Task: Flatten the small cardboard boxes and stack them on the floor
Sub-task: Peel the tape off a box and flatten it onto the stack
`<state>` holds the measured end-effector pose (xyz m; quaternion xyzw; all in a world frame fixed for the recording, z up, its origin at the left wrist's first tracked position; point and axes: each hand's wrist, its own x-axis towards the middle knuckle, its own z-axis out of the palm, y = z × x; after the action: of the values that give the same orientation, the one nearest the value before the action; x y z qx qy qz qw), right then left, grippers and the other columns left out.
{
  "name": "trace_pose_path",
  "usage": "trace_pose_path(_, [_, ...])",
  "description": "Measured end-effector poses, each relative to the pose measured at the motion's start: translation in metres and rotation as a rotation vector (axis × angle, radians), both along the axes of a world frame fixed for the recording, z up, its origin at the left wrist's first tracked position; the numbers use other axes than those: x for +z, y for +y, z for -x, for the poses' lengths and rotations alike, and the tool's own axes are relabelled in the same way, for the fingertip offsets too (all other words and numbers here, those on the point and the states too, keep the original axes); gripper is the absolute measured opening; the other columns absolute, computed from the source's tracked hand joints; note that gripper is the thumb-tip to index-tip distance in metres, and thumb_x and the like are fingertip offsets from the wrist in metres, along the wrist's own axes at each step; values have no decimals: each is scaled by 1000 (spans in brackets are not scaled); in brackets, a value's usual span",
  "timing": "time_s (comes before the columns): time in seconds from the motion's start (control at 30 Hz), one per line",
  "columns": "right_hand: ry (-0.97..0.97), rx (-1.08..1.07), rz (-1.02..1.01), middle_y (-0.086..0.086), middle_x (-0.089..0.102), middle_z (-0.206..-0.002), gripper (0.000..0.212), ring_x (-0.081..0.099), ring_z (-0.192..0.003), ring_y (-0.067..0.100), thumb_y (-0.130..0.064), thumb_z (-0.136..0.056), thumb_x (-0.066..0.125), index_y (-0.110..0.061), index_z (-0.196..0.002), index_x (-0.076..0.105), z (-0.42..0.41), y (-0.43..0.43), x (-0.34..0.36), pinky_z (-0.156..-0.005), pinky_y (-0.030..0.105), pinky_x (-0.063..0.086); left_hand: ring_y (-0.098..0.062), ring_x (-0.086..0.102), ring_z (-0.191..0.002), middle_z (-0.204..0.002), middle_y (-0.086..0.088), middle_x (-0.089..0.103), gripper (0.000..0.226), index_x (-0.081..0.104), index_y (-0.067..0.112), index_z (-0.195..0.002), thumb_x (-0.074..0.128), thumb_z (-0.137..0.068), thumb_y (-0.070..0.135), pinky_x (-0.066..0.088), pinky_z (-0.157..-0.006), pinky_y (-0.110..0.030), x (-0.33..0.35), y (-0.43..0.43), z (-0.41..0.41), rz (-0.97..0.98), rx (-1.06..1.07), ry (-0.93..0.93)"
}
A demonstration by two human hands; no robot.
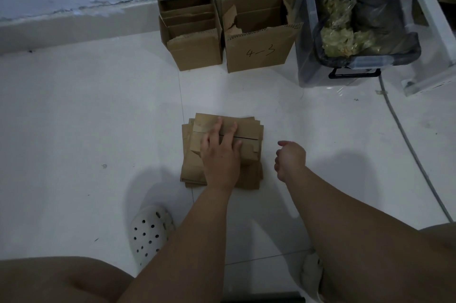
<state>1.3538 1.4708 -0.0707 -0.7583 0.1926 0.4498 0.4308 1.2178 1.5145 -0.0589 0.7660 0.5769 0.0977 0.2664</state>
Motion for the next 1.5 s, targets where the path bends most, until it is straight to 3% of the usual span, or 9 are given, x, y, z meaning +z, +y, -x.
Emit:
trace_pose_path(0.27, [-109,207,55,0,49,-70,69,47,-63,16,-73,-85,33,-12,-84,64,-8,31,21,-64,33,38,-32,30,-132,-152,-4,31,41,51,23,-135,53,-95,29,27,-108,-42,-1,0,1,-16,-16,17])
trace_pose_path(0.43, [-34,260,-61,8,48,-131,36,47,-118,26,-15,-92,47,-15,-126,58,-6,42,26,-91,36,37,-33,31,-131,-151,-6,33,40,52,21,-134,54,-94,27,27,-107,-43,-1,0,0,-31,-14,11])
trace_pose_path(0.53, [-153,235,-108,10,60,-118,47,59,-107,22,9,-89,32,-14,-111,66,-6,45,26,-82,26,44,-34,31,-132,-151,-6,33,40,52,20,-134,53,-95,27,27,-107,-44,0,0,1,-25,-10,2])
trace_pose_path(0.7, [-150,-4,-344,17,59,-114,31,67,-94,28,3,-97,39,-17,-109,59,-5,45,28,-77,27,57,-33,30,-133,-152,-4,32,40,52,22,-134,53,-94,28,28,-107,-45,-2,0,0,-15,2,1])
trace_pose_path(0.9, [-279,86,-170,9,67,-83,13,62,-56,13,-20,-99,48,-19,-107,58,-8,36,21,-43,17,45,-33,28,-133,-152,-3,31,40,51,23,-134,53,-94,28,27,-108,-44,-1,3,-1,-2,5,4])
trace_pose_path(1.1, [-403,349,-40,-3,49,-70,20,48,-72,19,-19,-93,47,-17,-73,50,-7,39,19,-71,33,41,-33,28,-134,-152,-3,31,40,52,23,-134,54,-94,27,28,-107,-44,0,4,-4,0,14,-1])
trace_pose_path(1.27, [-318,486,-58,0,53,-88,56,51,-81,17,-64,-88,46,-11,-103,53,-5,49,29,-73,31,42,-31,29,-133,-152,-2,32,41,52,24,-134,56,-93,29,30,-107,-44,1,7,-4,4,15,6])
trace_pose_path(1.37, [-321,464,-52,5,54,-86,58,50,-72,15,-49,-101,23,-5,-106,61,-8,57,34,-77,33,42,-31,29,-133,-151,-1,32,41,52,25,-134,56,-93,30,31,-106,-44,2,9,-7,14,24,19])
trace_pose_path(1.5, [-300,493,-154,2,53,-76,45,51,-75,19,-32,-101,35,-1,-105,67,-7,57,37,-81,38,45,-30,31,-132,-150,-1,34,41,53,26,-133,56,-93,32,33,-105,-45,5,12,-12,7,53,29])
